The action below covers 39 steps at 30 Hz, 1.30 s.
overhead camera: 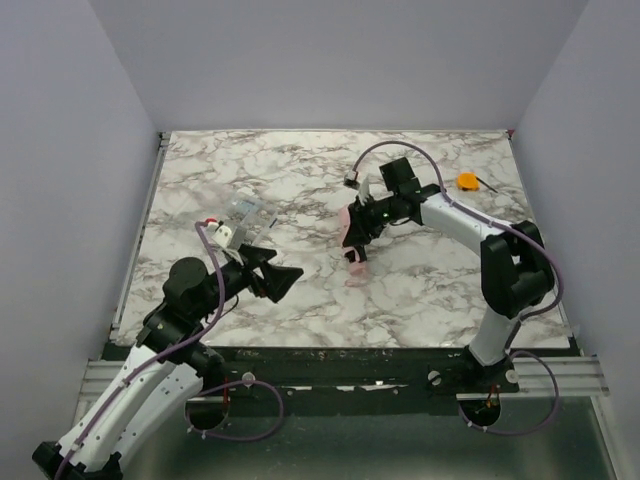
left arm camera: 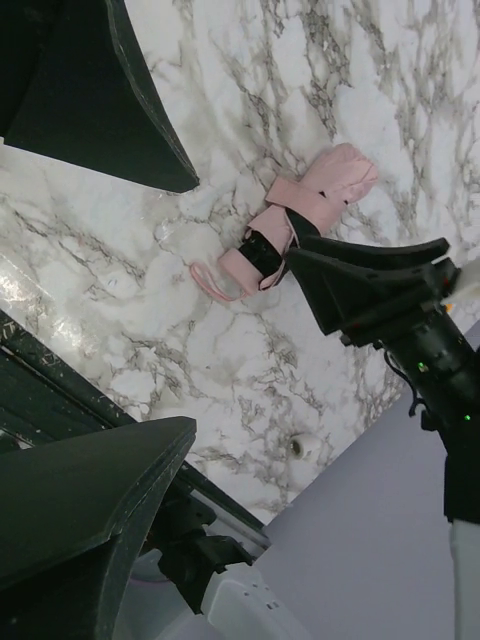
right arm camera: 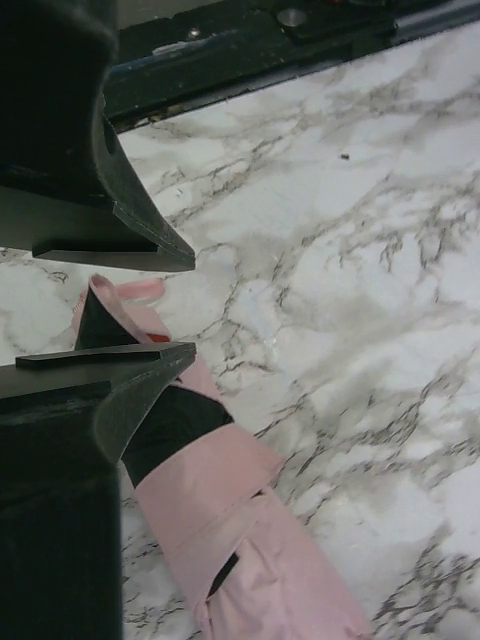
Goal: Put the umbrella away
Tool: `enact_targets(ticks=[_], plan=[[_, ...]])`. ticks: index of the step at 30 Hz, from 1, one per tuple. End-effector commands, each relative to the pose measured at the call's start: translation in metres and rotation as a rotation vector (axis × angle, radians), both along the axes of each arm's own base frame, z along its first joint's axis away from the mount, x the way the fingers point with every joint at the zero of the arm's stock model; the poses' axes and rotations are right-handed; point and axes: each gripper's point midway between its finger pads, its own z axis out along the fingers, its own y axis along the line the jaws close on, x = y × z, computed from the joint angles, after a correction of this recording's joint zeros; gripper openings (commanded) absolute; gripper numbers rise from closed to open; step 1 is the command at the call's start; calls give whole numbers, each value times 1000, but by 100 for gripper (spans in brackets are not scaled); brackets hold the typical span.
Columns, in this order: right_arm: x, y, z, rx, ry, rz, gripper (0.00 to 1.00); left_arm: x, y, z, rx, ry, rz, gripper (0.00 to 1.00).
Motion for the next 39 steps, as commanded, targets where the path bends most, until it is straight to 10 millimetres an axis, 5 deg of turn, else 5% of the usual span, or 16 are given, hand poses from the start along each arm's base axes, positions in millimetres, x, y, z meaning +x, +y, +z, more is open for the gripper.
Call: enact_targets(ticks=[1, 6, 12, 15, 18, 21, 28, 39], plan=[[35, -9, -34, -124, 37, -202, 40, -7, 19, -6, 37, -21, 56, 98], [59, -52, -50, -278, -17, -410, 36, -11, 24, -13, 39, -17, 70, 98], [4, -35, 35, -48, -95, -160, 42, -10, 28, 8, 81, -78, 70, 99], [-3, -61, 74, -25, -235, -161, 55, -12, 20, 30, 6, -72, 32, 98], [4, -108, 97, 21, -309, -308, 76, -8, 8, 50, -96, -66, -50, 98], [7, -147, 122, 65, -409, -491, 99, 20, 18, 50, -124, 24, -10, 98], [3, -211, 168, 48, -513, -891, 100, 40, 67, 56, 13, -13, 177, 98], [-10, -240, 195, 100, -533, -1141, 100, 22, 87, 45, 123, -95, 268, 99]])
